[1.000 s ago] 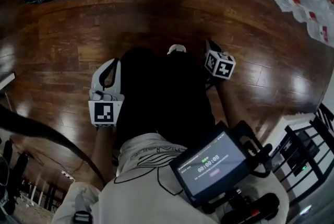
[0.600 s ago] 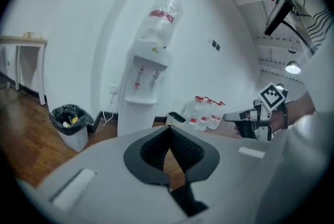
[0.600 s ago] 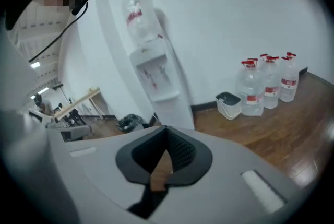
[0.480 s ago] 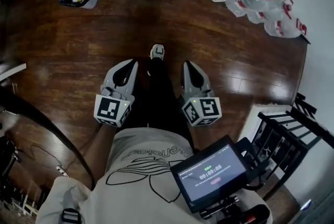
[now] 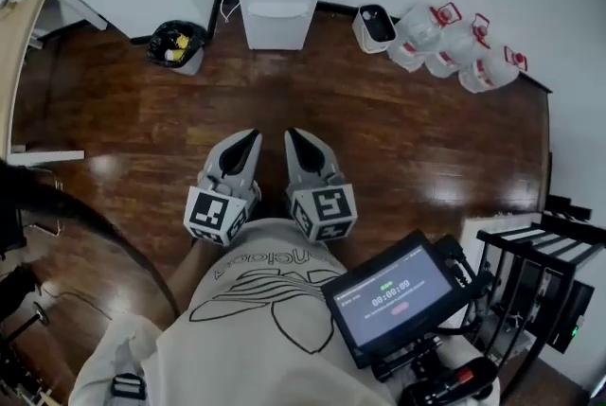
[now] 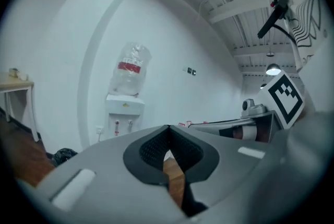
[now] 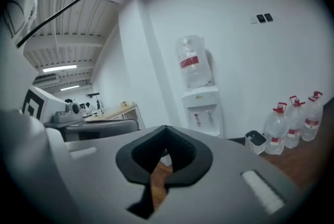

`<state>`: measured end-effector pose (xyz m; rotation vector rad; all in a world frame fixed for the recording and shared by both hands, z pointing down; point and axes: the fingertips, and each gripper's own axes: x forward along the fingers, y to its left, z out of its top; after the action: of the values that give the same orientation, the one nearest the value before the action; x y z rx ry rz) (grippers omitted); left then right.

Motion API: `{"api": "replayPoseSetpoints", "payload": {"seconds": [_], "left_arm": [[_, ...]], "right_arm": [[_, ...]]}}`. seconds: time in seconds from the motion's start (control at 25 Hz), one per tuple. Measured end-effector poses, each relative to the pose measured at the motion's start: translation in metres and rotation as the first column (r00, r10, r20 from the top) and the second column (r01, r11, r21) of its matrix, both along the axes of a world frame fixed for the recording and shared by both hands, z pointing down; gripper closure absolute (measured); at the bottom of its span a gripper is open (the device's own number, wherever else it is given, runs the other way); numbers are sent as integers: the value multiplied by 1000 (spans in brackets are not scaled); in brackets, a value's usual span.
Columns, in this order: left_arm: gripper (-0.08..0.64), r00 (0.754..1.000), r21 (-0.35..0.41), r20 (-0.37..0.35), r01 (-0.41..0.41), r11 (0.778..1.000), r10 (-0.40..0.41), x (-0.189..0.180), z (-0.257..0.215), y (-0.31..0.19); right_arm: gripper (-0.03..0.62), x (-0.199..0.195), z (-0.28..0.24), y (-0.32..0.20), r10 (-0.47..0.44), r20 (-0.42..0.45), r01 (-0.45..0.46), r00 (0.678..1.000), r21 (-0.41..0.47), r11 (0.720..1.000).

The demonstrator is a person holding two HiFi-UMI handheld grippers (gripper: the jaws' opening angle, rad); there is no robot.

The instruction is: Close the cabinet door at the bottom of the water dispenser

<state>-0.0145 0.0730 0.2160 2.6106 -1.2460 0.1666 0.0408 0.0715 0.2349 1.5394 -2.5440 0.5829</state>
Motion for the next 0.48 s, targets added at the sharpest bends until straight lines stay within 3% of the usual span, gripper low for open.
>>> {"api": "replayPoseSetpoints", "payload": {"seconds": [0.24,0.36,0.48], "left_arm": [[548,999,110,33,3,994,-6,7,-22,11],[548,999,110,34,34,993,-38,2,-22,13],[548,998,84,36,49,995,-52,-5,-20,16]], "right_arm": [[589,-17,-26,24,-71,10,70,997,83,994],[591,-13,-24,24,-80,-10,80,997,74,994],[591,1,-23,24,-33,-29,35,999,66,997]]}}
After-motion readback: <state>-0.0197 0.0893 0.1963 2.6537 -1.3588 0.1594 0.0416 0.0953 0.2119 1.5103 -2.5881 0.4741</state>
